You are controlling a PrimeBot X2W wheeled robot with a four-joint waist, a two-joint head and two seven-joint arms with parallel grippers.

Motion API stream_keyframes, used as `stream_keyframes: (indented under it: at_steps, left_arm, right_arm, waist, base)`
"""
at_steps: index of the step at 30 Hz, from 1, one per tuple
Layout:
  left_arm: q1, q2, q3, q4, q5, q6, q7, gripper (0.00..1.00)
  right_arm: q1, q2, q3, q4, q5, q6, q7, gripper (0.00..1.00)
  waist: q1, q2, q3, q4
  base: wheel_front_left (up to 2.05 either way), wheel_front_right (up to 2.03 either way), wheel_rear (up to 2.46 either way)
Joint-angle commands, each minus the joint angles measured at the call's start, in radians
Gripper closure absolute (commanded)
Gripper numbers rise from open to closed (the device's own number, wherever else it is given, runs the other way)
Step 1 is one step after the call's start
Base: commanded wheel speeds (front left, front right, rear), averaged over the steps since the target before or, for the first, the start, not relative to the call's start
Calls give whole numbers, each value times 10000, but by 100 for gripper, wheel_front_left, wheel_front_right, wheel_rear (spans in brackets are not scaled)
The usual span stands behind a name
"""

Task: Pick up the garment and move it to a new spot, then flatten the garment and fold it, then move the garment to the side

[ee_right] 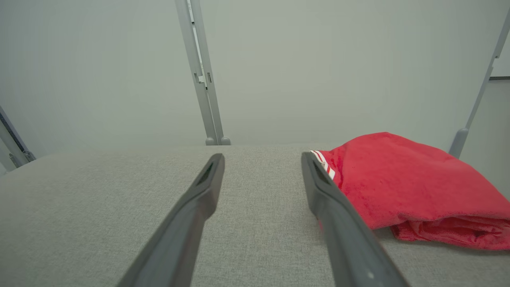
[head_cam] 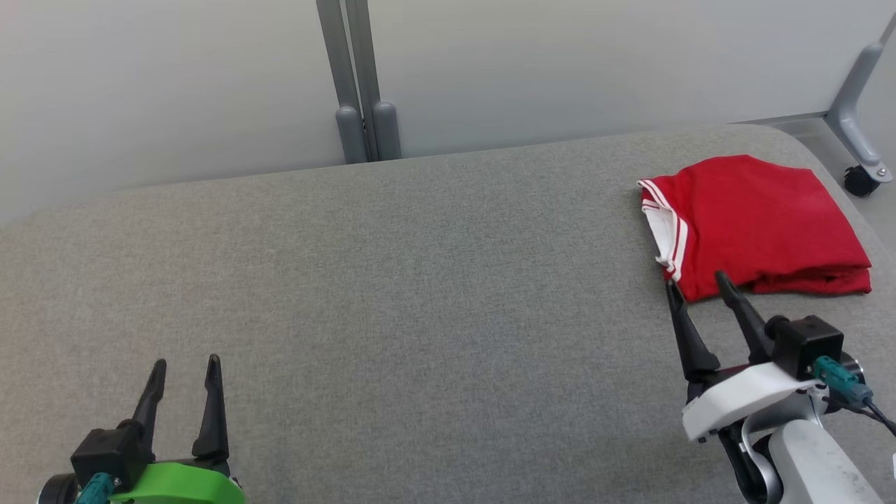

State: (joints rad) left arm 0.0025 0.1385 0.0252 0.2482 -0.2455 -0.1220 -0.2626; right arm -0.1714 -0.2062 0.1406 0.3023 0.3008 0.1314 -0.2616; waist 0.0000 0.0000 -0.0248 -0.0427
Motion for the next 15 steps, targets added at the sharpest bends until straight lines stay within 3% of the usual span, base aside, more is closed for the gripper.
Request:
stream_keyframes:
  at_steps: [1, 15]
  left_arm:
    - [28, -14, -5, 58, -2, 0, 5, 100]
    - [-114, -207, 162, 272, -2109, -14, 674, 100]
  right_arm:
    - [47, 31, 7, 42, 8, 0, 3, 100]
    - [304, 352, -377, 107, 2044, -1, 604, 100]
  waist:
    - [0, 0, -1, 0]
    - [0, 0, 25, 40]
  base:
    - [0, 0, 0]
    - [0, 0, 0]
